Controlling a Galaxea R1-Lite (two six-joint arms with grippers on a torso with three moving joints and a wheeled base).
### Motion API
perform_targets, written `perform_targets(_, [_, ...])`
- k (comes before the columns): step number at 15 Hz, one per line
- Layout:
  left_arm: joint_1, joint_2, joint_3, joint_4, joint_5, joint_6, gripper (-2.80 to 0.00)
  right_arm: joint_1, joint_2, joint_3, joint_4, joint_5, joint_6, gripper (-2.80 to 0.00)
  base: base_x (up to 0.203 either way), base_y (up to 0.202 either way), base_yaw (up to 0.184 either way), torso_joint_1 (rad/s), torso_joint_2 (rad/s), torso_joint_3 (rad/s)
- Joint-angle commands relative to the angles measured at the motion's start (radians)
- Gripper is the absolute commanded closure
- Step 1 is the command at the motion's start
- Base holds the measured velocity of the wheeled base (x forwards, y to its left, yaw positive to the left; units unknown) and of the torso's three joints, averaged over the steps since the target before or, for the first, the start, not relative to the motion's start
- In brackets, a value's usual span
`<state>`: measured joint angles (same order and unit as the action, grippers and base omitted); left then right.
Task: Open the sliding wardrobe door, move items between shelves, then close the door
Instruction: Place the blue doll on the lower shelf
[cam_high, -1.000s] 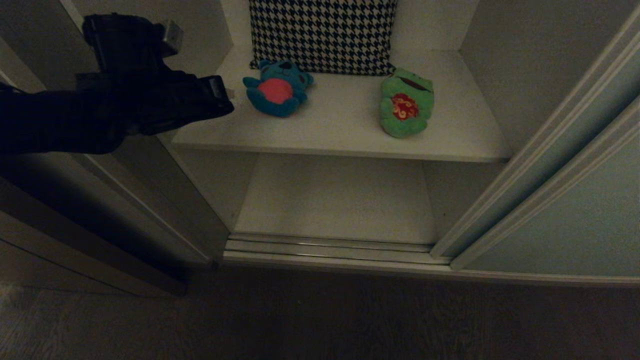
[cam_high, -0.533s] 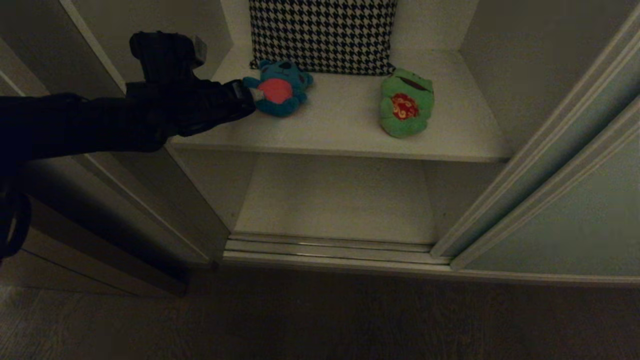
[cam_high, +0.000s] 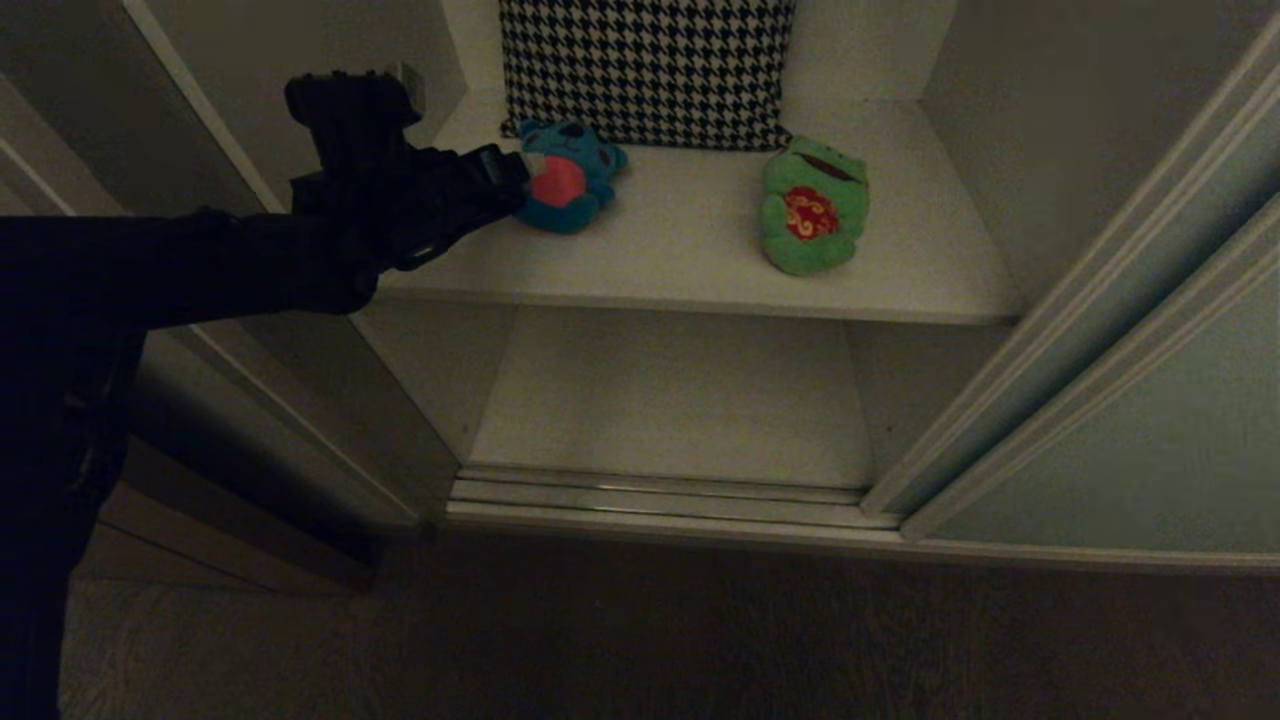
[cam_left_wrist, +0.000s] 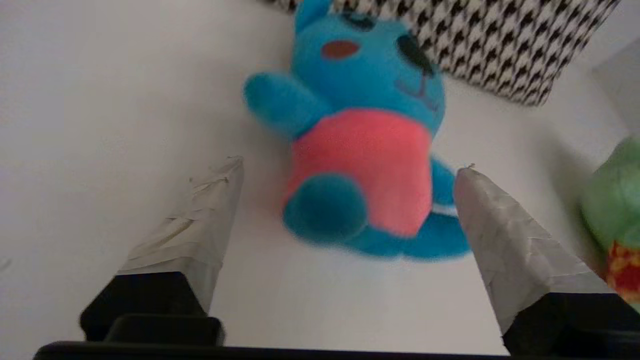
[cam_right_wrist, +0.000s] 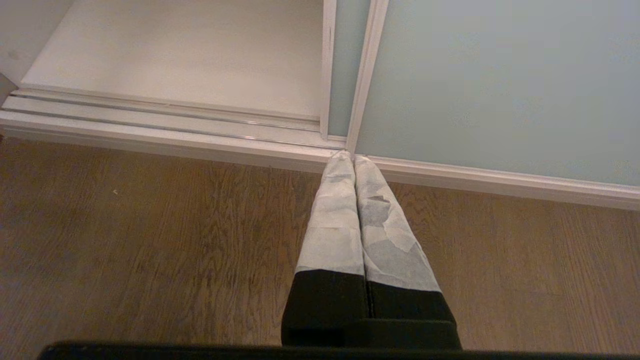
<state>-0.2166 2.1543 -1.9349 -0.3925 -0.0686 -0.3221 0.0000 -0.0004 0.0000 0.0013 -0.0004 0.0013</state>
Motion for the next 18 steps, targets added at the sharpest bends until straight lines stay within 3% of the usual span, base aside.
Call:
perform_targets(1, [-0.007, 0.033, -0.002, -0.058, 0.016, 0.006, -2.8, 0.0, 0.0, 0.002, 0.0, 0.0, 0.0, 0.0, 0.0, 0.0, 0.0, 0.0, 0.0, 0.0])
perform_targets(6, [-0.012, 0.086, -0.003, -0.103, 0.019, 0.014, -2.8, 0.0, 0.0, 0.002, 0.0, 0.0, 0.0, 0.0, 0.0, 0.0, 0.0, 0.0, 0.0, 0.0])
perform_targets(9, [-0.016, 0.112, -0.003, -0.205, 0.019, 0.034, -2.8, 0.0, 0.0, 0.002, 0.0, 0.0, 0.0, 0.0, 0.0, 0.0, 0.0, 0.0, 0.0, 0.0])
perform_targets(18, [-0.062, 0.131, -0.003, -0.217, 0.012, 0.039, -2.8, 0.0, 0.0, 0.002, 0.0, 0.0, 0.0, 0.0, 0.0, 0.0, 0.0, 0.0, 0.0, 0.0])
